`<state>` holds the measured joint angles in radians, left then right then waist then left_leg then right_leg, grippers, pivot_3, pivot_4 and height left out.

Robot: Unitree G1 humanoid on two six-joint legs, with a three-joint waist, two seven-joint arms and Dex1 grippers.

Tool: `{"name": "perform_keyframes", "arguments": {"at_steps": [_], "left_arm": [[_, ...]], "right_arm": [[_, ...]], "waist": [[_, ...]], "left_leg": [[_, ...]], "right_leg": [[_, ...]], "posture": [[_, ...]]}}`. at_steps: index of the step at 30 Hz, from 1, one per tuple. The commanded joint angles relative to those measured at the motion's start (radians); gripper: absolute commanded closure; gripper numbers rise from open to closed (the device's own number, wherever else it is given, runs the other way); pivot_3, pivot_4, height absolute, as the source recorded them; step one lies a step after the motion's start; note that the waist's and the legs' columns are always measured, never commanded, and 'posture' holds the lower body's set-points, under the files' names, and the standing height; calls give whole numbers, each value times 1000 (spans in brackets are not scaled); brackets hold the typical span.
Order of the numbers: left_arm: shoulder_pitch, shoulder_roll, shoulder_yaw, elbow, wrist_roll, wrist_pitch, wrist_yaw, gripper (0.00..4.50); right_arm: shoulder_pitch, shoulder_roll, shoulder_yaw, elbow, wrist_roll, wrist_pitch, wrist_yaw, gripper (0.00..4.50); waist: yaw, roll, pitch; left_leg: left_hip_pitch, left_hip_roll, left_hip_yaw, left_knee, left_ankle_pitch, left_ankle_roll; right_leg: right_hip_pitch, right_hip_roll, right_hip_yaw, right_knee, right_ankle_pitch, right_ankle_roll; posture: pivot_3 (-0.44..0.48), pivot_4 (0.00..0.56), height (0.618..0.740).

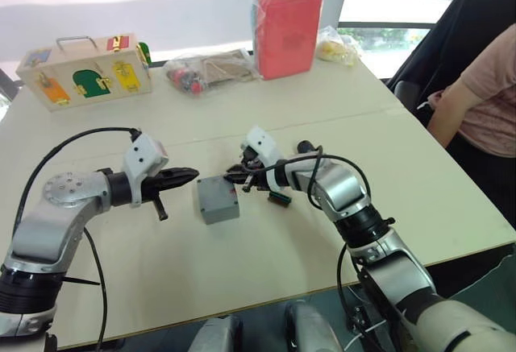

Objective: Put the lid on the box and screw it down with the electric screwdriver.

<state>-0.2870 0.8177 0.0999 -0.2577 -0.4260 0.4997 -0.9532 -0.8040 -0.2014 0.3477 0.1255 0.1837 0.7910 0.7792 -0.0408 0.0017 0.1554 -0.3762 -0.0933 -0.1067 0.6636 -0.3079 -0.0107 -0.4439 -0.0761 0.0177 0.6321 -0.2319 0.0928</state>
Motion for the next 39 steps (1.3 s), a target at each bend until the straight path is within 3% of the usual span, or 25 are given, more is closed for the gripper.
{"name": "perform_keyframes", "arguments": {"at_steps": [1, 3, 6, 11, 16, 20, 27, 38, 39], "left_arm": [[-17, 5, 9, -30, -6, -7, 1, 4500], [-24, 2, 3, -29, -6, -7, 1, 4500], [-35, -6, -6, -23, -6, -11, -1, 4500], [-67, -16, -13, -5, -15, -24, -26, 4500], [-87, -21, -24, -4, -16, -35, -51, 4500], [-92, -40, -45, -15, -9, -49, -55, 4500], [-40, -54, -34, -84, -29, -60, -61, 4500], [-3, -98, -59, -130, -7, -66, 8, 4500], [1, -98, -58, -130, -7, -69, 9, 4500]], "right_arm": [[3, -17, -10, -60, 21, 8, 21, 2230], [-3, -39, -25, -97, 30, 23, 28, 1379], [-14, -83, -59, -153, 43, 58, 27, 463], [-47, -266, -144, -301, 78, 265, 32, 463], [-79, -500, -79, -358, 99, 433, 101, 463], [-121, -642, 24, -277, 67, 527, 113, 463], [-219, -620, 155, -50, 83, 680, 124, 463], [-317, -485, 329, 322, 17, 609, 150, 463], [-319, -481, 352, 332, 10, 603, 159, 680]], "waist": [[1, 0, 0], [1, 0, 0], [2, 0, 0], [11, 0, 0], [27, 0, 0], [27, 0, 0], [25, 0, 0], [28, -2, -1], [28, -3, -2]], "left_leg": [[0, 0, 0, 0, 0, 0], [0, 0, 0, 0, 0, 0], [0, 0, 0, 0, 0, 0], [0, 0, 0, 0, 0, 0], [0, 0, 0, 0, 0, 0], [0, 0, 1, 1, 0, 1], [-1, 0, 1, 0, 0, 1], [0, 0, 1, 1, 0, 1], [1, 0, 1, 1, 0, 1]], "right_leg": [[0, 0, 0, 0, 0, 0], [0, 0, 0, 0, 0, 0], [0, 0, 0, 0, 0, 0], [0, -1, 0, 0, 0, 0], [0, -1, 0, -1, 0, 0], [1, -1, 0, -1, 0, 0], [0, -1, 0, -2, 0, 0], [2, -1, 0, -2, 0, 0], [3, -1, 0, -2, 0, 0]], "posture": [[0, 150, 740], [0, 150, 740], [0, 150, 740], [0, 150, 740], [0, 150, 740], [0, 150, 740], [0, 150, 740], [0, 150, 740], [0, 150, 740]]}}
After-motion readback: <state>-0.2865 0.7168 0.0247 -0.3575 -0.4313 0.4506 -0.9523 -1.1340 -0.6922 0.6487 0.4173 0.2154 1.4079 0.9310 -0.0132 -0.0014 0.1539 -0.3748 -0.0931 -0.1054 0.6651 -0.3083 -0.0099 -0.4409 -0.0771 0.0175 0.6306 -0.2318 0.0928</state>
